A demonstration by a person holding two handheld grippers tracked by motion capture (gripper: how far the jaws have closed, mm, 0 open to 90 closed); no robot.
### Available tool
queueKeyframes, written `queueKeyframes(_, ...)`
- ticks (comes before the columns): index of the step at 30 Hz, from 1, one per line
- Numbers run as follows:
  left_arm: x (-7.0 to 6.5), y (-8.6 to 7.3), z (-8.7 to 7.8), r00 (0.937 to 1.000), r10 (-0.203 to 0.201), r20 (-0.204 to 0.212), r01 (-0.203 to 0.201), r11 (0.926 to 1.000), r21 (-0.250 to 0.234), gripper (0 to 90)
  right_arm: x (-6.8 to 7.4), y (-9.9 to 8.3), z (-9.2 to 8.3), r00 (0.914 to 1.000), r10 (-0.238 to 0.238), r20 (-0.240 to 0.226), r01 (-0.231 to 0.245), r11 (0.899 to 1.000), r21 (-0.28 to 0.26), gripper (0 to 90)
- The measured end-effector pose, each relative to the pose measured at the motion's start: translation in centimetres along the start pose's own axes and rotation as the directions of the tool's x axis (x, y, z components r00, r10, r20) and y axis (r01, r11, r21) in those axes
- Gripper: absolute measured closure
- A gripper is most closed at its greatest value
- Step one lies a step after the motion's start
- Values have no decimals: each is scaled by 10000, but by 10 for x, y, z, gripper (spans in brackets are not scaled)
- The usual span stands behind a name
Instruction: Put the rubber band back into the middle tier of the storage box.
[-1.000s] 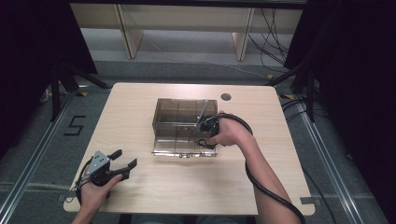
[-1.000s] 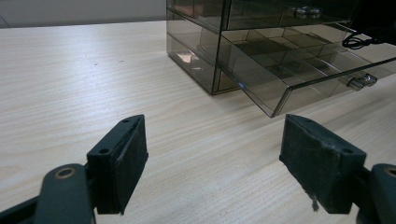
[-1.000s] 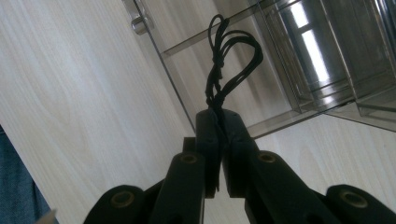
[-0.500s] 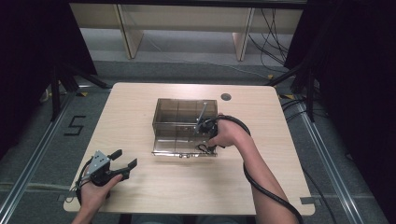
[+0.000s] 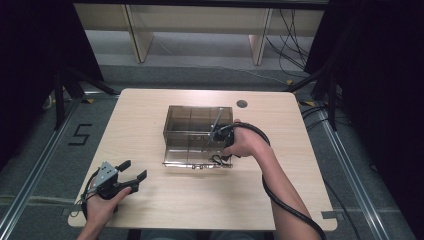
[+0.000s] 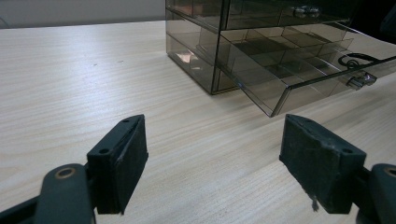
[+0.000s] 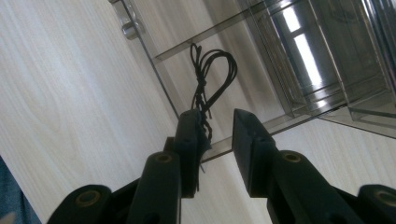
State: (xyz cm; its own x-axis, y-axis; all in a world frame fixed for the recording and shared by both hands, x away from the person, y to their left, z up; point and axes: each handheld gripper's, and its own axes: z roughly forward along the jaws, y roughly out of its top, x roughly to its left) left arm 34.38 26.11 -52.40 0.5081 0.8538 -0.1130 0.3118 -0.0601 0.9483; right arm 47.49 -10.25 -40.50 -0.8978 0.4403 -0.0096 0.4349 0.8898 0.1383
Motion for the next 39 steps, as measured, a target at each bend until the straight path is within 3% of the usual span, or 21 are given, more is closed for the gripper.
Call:
queueKeyframes(4,0,0,0,10000,14,-1,-14,10000,8,224,4,-1,-3,9998,178,-129,-181,9996,-204,715)
queueKeyframes(6,0,0,0,10000,12,-7,-12,10000,8,224,3,-3,-4,10000,29,-21,-29,9999,-151,708)
queueKeyframes(9,0,0,0,10000,21,-4,-21,10000,6,224,5,-4,-6,9998,177,-88,-177,9998,-37,689)
queueKeyframes(15,0,0,0,10000,12,-7,-12,10000,17,224,7,-13,-10,9989,444,-181,-451,9982,-392,666)
queueKeyframes(16,0,0,0,10000,14,-9,-14,10000,15,224,6,-15,-10,9996,263,-92,-267,9985,-482,663)
queueKeyframes(22,-1,0,0,10000,19,-76,-18,10000,98,224,8,-28,-16,9982,597,-113,-603,9966,-568,652)
queueKeyframes(28,-1,0,0,10000,28,-85,-27,9999,97,224,6,-41,-15,9981,609,-102,-615,9951,-774,644)
queueKeyframes(30,-1,0,0,10000,21,-86,-21,10000,95,224,8,-45,-16,9964,845,-55,-847,9934,-773,640)
queueKeyframes(34,-1,0,0,10000,6,-77,-6,10000,83,224,7,-53,-13,9967,795,-137,-804,9934,-814,631)
queueKeyframes(35,-1,0,0,10000,7,-77,-6,10000,84,224,8,-56,-13,9944,1050,-122,-1056,9913,-791,632)
queueKeyframes(36,-1,0,0,10000,5,-77,-4,10000,87,224,7,-59,-13,9963,845,-166,-856,9930,-808,631)
queueKeyframes(38,-1,0,0,10000,15,-93,-14,9999,114,224,8,-65,-12,9925,1207,-209,-1219,9897,-747,629)
queueKeyframes(39,-1,0,0,9999,16,-99,-15,9999,113,224,8,-68,-12,9932,1153,-156,-1161,9898,-826,628)
